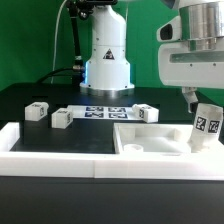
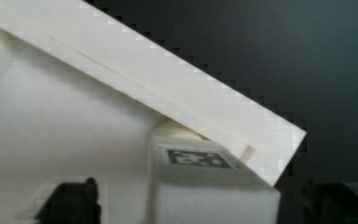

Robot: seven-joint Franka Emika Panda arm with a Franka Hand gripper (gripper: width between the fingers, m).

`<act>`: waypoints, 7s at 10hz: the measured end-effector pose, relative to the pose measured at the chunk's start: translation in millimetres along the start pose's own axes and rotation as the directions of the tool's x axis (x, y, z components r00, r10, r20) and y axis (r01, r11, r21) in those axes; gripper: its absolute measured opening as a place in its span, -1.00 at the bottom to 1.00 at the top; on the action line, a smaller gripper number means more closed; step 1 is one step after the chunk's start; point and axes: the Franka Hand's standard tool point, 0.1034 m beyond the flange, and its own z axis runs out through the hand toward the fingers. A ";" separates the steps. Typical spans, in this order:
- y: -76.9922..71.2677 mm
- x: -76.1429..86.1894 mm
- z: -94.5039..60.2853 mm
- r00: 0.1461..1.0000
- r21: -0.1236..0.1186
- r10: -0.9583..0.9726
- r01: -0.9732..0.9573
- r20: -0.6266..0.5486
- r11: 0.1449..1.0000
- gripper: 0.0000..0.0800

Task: Assemble one leg

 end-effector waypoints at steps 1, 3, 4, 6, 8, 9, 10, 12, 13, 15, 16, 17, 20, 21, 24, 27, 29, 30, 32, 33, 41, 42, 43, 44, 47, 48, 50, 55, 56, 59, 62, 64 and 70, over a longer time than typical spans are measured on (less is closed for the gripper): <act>-0.2 0.3 -0.5 0.997 -0.003 -0.082 0.082 0.002 0.997 0.57; 1.4 0.1 -0.6 0.948 -0.020 -0.319 0.319 0.013 0.948 0.61; 1.7 -0.5 -0.7 0.895 -0.040 -0.447 0.447 0.010 0.894 0.62; 2.6 -1.9 1.2 0.755 -0.086 -0.655 0.655 0.028 0.751 0.62; -1.5 -0.7 1.9 0.622 -0.112 -0.782 0.781 0.045 0.614 0.62; -0.8 -1.2 4.9 0.559 -0.120 -0.827 0.826 0.055 0.550 0.62; 0.8 0.5 7.4 0.495 -0.118 -0.866 0.866 0.066 0.486 0.62; -0.2 6.0 5.7 0.381 -0.113 -0.921 0.921 0.076 0.372 0.62; 0.9 8.9 5.4 0.350 -0.111 -0.934 0.934 0.078 0.340 0.62; 0.7 8.3 5.5 0.349 -0.111 -0.934 0.934 0.079 0.340 0.62; 0.7 8.4 5.5 0.349 -0.111 -0.934 0.934 0.079 0.340 0.31; 0.7 8.4 5.5 0.349 -0.111 -0.934 0.934 0.079 0.340 -0.03; 1.8 11.0 5.3 0.355 -0.113 -0.932 0.932 0.078 0.346 -0.27; 1.8 11.0 5.3 0.378 -0.115 -0.923 0.922 0.075 0.369 -0.27; 3.5 11.3 5.8 0.638 -0.107 -0.769 0.769 0.050 0.631 -0.27; 3.8 9.9 6.8 0.839 -0.118 -0.544 0.541 0.013 0.832 -0.26; 3.7 9.2 7.5 0.924 -0.117 -0.382 0.378 -0.013 0.918 -0.27; 3.6 8.9 8.0 0.955 -0.112 -0.296 0.291 -0.027 0.950 -0.27; 2.8 8.6 8.1 0.992 -0.099 -0.120 0.115 -0.045 0.988 -0.27; 2.7 8.6 8.0 0.996 -0.094 -0.071 0.066 -0.047 0.993 -0.26; 1.1 8.7 6.3 0.949 -0.101 -0.317 0.314 -0.008 0.944 0.60; 0.3 7.7 6.0 0.921 -0.103 -0.390 0.388 0.001 0.916 0.62; 0.0 7.7 5.9 0.865 -0.105 -0.501 0.499 0.011 0.860 0.62; 0.1 7.7 6.1 0.809 -0.108 -0.587 0.586 0.026 0.803 0.62; -3.9 9.4 9.0 0.595 -0.111 -0.799 0.803 0.088 0.585 0.62; -4.1 9.3 9.7 0.559 -0.108 -0.823 0.829 0.101 0.549 0.62; -4.4 7.6 10.9 0.401 -0.110 -0.908 0.915 0.121 0.389 0.62; 0.0 17.0 10.7 0.306 -0.098 -0.943 0.950 0.128 0.295 0.30; 0.1 17.2 10.7 0.307 -0.098 -0.943 0.950 0.128 0.296 -0.05; 0.2 17.2 10.8 0.336 -0.102 -0.934 0.940 0.125 0.325 -0.28; 0.5 17.0 11.4 0.563 -0.123 -0.821 0.825 0.094 0.552 -0.28; 0.7 16.8 12.3 0.745 -0.134 -0.665 0.665 0.054 0.735 -0.28; 0.0 15.8 13.0 0.994 -0.090 -0.079 0.072 -0.075 0.993 -0.27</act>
Offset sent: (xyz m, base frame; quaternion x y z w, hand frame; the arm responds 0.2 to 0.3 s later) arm 0.0007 -0.0040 0.0003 -0.0670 0.0246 -0.3218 0.9441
